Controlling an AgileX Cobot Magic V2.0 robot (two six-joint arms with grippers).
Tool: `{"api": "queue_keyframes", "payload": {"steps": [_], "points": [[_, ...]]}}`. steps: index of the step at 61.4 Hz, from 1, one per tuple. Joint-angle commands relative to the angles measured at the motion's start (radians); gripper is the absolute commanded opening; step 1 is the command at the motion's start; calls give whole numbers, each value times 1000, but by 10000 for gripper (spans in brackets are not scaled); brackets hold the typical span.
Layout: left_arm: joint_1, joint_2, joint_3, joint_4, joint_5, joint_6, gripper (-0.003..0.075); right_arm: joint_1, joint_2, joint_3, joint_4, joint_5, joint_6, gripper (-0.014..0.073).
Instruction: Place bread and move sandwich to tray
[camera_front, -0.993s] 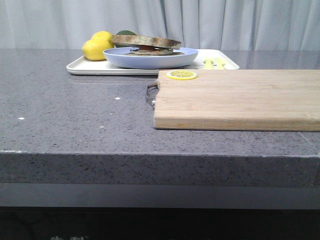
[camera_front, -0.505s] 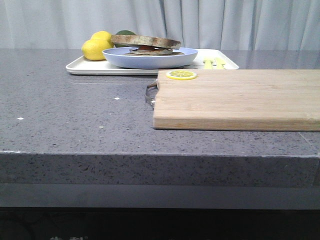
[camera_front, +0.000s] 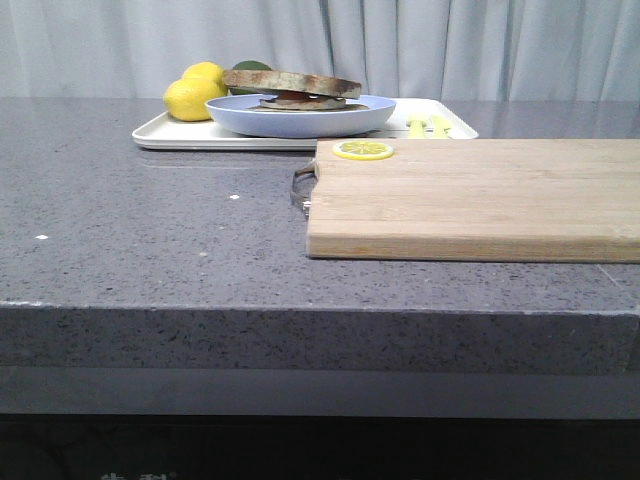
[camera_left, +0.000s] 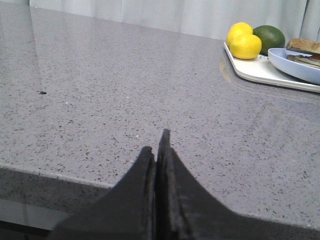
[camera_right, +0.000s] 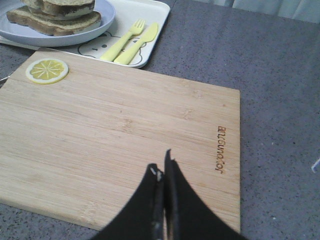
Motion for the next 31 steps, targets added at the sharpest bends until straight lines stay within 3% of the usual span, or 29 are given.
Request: {"api": "queue_keyframes", "payload": {"steps": [1, 21, 31], "points": [[3, -19, 5, -7, -87, 3, -18, -4, 3, -28, -12, -72, 0, -109], [3, -19, 5, -7, -87, 3, -18, -4, 3, -28, -30, -92, -6, -109], [4, -19, 5, -7, -87, 3, -18, -9, -20, 60, -30, -331, -40, -109]]}}
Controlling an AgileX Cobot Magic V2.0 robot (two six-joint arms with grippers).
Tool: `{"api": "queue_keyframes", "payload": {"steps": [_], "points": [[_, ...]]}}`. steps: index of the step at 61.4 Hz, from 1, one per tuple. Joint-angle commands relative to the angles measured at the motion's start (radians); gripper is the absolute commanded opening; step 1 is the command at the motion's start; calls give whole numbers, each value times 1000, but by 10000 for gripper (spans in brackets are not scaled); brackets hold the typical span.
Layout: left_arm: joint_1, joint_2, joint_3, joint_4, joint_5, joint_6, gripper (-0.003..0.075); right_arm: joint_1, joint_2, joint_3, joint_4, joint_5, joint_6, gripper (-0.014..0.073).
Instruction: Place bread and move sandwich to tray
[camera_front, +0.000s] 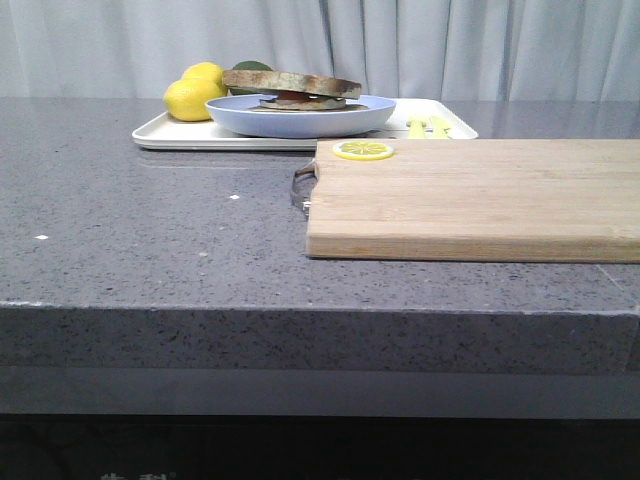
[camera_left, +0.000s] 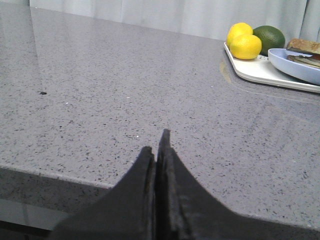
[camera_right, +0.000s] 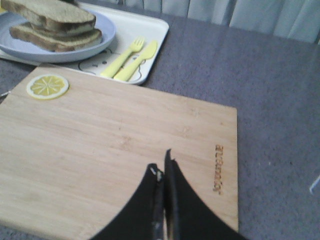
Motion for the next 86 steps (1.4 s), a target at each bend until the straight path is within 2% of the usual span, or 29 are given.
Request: {"api": "queue_keyframes", "payload": {"steps": [1, 6, 12, 18, 31, 35, 43, 86], "points": [[4, -19, 5, -7, -86, 3, -18, -13, -23, 37, -18, -241, -46, -109], [4, -19, 5, -7, -86, 3, -18, -34, -80, 130, -18, -398, -77, -109], [4, -19, 5, -7, -86, 3, -18, -70, -178, 260, -17, -475, -79, -109], [4, -19, 5, -7, -86, 3, -18, -122, -305, 375, 8, -455, -79, -109], [4, -19, 5, -7, -86, 3, -18, -211, -560, 552, 81, -291, -79, -109], [4, -19, 5, -7, -86, 3, -18, -211, -611, 551, 82, -181, -79, -109], [4, -19, 5, -7, -86, 3, -18, -211, -684, 551, 81, -94, -79, -109], [4, -19, 5, -7, -86, 3, -18, -211, -681, 551, 81, -80, -79, -109]]}}
